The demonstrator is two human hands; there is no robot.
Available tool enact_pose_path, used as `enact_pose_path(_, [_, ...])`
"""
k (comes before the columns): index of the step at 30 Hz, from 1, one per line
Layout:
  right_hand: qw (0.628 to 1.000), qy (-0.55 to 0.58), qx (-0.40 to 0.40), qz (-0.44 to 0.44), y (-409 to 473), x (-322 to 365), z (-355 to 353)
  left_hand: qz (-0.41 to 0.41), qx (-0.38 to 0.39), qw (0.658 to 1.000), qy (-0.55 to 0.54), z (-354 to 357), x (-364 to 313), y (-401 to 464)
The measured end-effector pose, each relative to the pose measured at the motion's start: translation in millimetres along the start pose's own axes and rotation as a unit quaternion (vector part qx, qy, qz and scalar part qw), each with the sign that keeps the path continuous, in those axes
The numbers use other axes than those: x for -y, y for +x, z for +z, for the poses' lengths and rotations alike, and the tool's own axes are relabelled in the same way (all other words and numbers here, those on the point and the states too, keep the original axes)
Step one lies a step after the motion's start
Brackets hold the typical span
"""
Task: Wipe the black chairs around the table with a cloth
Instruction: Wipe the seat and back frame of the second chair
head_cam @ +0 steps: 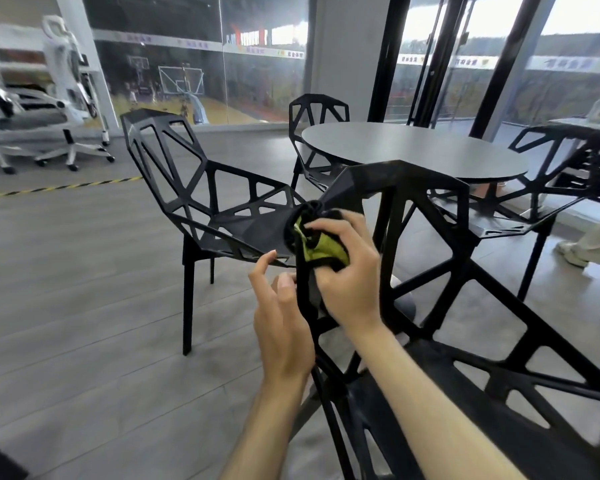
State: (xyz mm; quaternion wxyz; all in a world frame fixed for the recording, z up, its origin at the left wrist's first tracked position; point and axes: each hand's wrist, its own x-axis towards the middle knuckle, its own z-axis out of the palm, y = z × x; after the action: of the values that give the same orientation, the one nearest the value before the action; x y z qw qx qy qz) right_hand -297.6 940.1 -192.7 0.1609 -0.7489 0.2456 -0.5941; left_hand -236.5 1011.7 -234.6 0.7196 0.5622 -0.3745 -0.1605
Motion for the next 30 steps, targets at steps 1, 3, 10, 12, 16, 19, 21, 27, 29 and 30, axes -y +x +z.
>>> enact_pose_path(1, [1.0,-0.004,-0.013,0.011,12,-2,1,-0.006,0.009,1.0,0.001,-1,0,0])
enact_pose_path(3, [0.997,0.002,-0.058,0.048,35,-3,7,-0.018,0.028,0.999,-0.002,-5,2,-1])
enact_pose_path(10, [0.998,0.02,-0.017,0.05,-14,-3,4,-0.056,0.066,0.995,-0.046,-18,-6,10])
enact_pose_path(12, [0.998,0.017,0.007,0.057,-36,-8,-2,-0.055,0.066,0.995,-0.047,-17,-6,12])
enact_pose_path(16, [0.994,-0.022,0.075,0.077,-102,-24,-14,-0.057,0.075,0.994,-0.047,-17,-10,14])
enact_pose_path(19, [0.988,-0.036,0.105,0.102,-121,-28,-25,-0.055,0.081,0.995,-0.032,-16,-13,13])
enact_pose_path(21, [0.99,-0.037,0.102,0.087,-105,-23,-25,-0.045,0.08,0.996,-0.019,-16,-10,14])
enact_pose_path(27, [0.997,-0.018,0.005,0.076,-53,2,4,-0.042,0.067,0.996,-0.026,-17,-3,18])
enact_pose_path(29, [0.997,-0.026,0.024,0.074,-72,-7,2,-0.036,0.063,0.997,-0.017,-16,-5,19])
enact_pose_path(30, [0.996,-0.028,0.041,0.069,-85,-13,-3,-0.034,0.061,0.998,-0.009,-15,-5,20])
